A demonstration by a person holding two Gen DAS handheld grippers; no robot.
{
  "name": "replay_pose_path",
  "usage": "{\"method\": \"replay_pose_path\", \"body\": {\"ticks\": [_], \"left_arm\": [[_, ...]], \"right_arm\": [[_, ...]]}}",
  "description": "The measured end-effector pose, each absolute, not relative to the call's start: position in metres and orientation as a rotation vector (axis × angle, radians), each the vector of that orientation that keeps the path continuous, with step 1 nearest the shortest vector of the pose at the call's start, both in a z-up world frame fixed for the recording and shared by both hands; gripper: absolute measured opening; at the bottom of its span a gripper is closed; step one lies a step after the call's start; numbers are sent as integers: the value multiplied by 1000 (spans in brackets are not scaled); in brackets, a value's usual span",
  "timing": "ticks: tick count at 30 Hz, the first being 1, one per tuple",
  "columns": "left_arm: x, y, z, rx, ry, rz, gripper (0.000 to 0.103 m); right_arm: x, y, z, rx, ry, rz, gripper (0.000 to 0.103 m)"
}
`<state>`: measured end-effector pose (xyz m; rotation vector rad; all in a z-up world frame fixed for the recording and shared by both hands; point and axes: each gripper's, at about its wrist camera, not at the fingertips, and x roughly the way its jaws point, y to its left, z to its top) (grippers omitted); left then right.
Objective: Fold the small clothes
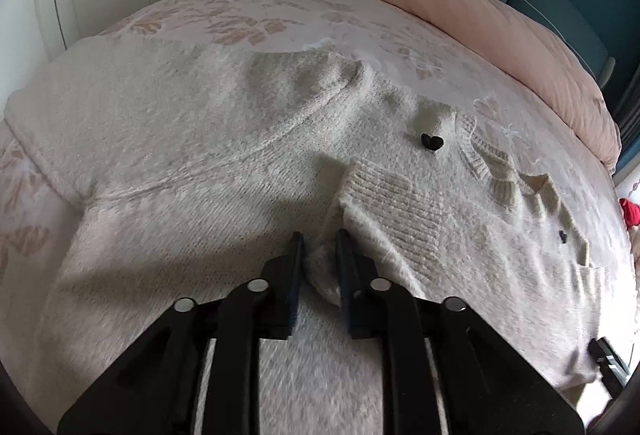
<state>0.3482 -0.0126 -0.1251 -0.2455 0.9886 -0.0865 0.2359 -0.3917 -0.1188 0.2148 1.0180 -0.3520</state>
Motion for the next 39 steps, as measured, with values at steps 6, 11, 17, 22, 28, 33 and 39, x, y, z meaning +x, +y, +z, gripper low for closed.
{"method": "replay_pose_path", "body": {"ticks": [6, 11, 17, 22, 28, 33, 39], "left_arm": [[300, 29, -103, -253, 948, -88, 59], [259, 78, -108, -307, 997, -48, 61], [224, 101, -106, -276, 997, -38, 61], [215, 99, -112, -276, 1007, -43, 65], [191, 109, -105, -292, 1009, -63, 75], [151, 141, -104, -360, 1029, -51, 90], [117, 156, -117, -411, 1037, -47, 92]], "right_arm": [[188, -430, -119, 490, 987, -313, 75], [208, -432, -141, 575, 1029, -245, 78], [211, -415, -106, 444, 917, -280, 12], [219, -432, -131, 375, 1018, -369, 13], [148, -428, -88, 509, 895, -301, 70], [39, -395, -103, 575, 1008, -177, 72], [-43, -336, -129, 589, 1083, -95, 77]]}}
